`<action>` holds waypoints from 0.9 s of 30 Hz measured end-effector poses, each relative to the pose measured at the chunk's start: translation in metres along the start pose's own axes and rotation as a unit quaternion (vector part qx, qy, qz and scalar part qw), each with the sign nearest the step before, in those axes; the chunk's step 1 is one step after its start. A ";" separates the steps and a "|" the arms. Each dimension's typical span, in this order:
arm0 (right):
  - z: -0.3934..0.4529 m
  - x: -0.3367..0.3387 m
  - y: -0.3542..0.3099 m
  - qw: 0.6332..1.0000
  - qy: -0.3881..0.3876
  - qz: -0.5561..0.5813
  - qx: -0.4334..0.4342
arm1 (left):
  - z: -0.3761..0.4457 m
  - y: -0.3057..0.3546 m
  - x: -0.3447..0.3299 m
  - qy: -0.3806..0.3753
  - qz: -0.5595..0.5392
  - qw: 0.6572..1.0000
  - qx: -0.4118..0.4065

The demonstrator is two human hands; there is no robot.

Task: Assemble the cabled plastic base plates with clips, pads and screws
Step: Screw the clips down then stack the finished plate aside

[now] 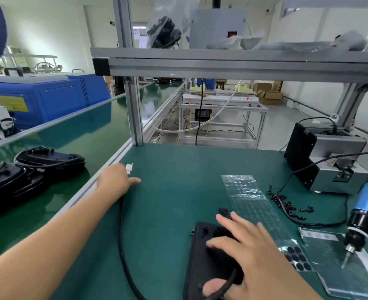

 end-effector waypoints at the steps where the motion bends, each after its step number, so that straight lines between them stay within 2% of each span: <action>1: -0.002 -0.003 0.009 0.999 0.000 0.037 -0.009 | -0.009 0.016 0.001 0.015 -0.001 0.999 -0.037; 3: -0.003 -0.002 0.015 0.996 0.021 0.086 0.015 | -0.033 0.048 0.002 0.045 -0.039 0.992 -0.114; 5: -0.005 0.000 0.018 0.993 0.035 0.109 0.031 | -0.063 0.078 -0.004 0.040 -0.078 0.976 -0.197; 7: -0.006 -0.001 0.021 0.990 0.033 0.131 0.044 | -0.098 0.105 -0.020 -0.040 -0.123 0.951 -0.281; 9: -0.009 0.001 0.027 0.987 0.035 0.148 0.056 | -0.128 0.121 -0.042 -0.166 -0.152 0.922 -0.315; 10: -0.011 0.001 0.029 0.986 0.033 0.152 0.063 | -0.138 0.125 -0.050 -0.206 -0.151 0.912 -0.321; 12: -0.014 0.002 0.033 0.984 0.027 0.161 0.065 | -0.148 0.129 -0.057 -0.238 -0.139 0.904 -0.328; 19: -0.017 -0.003 0.043 0.980 0.007 0.191 0.055 | -0.146 0.125 -0.055 -0.232 -0.155 0.914 -0.294; 23: -0.007 0.000 0.060 0.970 -0.012 0.243 0.016 | -0.135 0.116 -0.052 -0.244 -0.253 0.910 -0.221; 25: 0.002 -0.001 0.062 0.965 -0.023 0.262 0.012 | -0.134 0.112 -0.050 -0.285 -0.371 0.870 -0.155; 27: 0.009 -0.003 0.063 0.958 -0.033 0.286 0.001 | -0.138 0.115 -0.049 -0.336 -0.475 0.808 -0.092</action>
Point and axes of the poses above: each hand's wrist, its own z-axis towards the middle knuckle, its own x-axis out of the back of the hand, y = z × x, the point moved 9 cm from there along z, towards the middle knuckle, and after that the axes turned 7 degrees about -z, right-handed, at the moved point
